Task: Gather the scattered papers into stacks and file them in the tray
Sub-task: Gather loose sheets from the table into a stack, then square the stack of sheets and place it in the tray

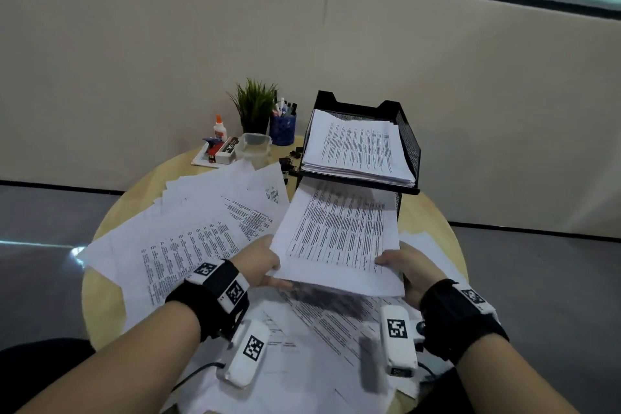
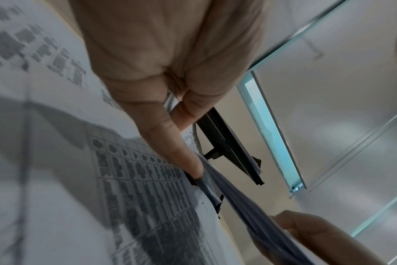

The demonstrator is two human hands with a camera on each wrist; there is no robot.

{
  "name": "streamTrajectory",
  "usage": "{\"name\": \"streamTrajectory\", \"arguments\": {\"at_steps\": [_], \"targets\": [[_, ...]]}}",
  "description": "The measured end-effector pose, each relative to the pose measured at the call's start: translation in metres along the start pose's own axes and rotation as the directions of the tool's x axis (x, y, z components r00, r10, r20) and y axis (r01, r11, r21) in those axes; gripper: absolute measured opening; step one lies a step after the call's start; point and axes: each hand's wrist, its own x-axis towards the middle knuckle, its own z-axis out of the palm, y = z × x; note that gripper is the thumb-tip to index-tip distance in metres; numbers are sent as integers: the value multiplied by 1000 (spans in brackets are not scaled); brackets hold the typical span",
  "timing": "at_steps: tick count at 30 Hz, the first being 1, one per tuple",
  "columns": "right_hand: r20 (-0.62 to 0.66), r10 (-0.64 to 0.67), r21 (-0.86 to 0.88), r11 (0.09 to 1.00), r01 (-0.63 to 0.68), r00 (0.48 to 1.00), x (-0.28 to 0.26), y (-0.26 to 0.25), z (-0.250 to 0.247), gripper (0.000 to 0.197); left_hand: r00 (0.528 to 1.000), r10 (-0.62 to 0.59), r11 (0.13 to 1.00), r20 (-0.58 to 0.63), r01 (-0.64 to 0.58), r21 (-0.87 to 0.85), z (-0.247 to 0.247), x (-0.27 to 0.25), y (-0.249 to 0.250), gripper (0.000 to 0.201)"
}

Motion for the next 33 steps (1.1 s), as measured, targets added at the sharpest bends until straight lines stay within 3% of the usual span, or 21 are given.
{"name": "streamTrajectory", "arguments": {"at_steps": [4, 7, 10, 13, 19, 22, 24, 25, 27, 29, 33], "targets": [[8, 66, -138, 988, -64, 998, 13, -15, -13, 20, 998, 45, 998, -47, -46, -30, 9, 37, 15, 55], [-74, -1, -217, 976, -15, 997, 40, -22, -27, 20, 994, 94, 994, -48, -96, -50, 18, 64, 28, 54], [-160, -72, -156, 987, 47, 984, 72, -30, -35, 13, 978, 173, 981, -114, -181, -64, 26, 91, 39, 43], [-242, -104, -106, 991, 81, 965, 106, -33, -40, 14, 943, 244, 968, -228, -251, 1, 32, 112, 48, 41], [-313, -188, -262, 959, 105, 931, 144, -33, -46, 11, 904, 302, 942, -303, -234, 241, 38, 145, 66, 27], [-346, -220, -440, 897, 49, 912, 156, -33, -47, 15, 856, 375, 860, -355, -179, 478, 33, 155, 69, 40], [-344, -285, -666, 746, -18, 895, 160, -36, -45, 19, 861, 386, 831, -330, -170, 529, 32, 155, 71, 40], [-337, -315, -749, 661, -50, 887, 161, -37, -45, 19, 868, 397, 789, -298, -156, 595, 33, 154, 72, 39], [-330, -316, -828, 549, -112, 890, 159, -38, -47, 23, 878, 426, 617, -219, -104, 780, 34, 151, 73, 38], [-334, -276, -846, 509, -158, 901, 152, -37, -48, 33, 885, 431, 503, -173, -77, 861, 34, 146, 73, 39], [-307, -262, -864, 480, -152, 915, 128, -40, -45, 42, 902, 408, 449, -138, -66, 891, 31, 127, 80, 43]]}}
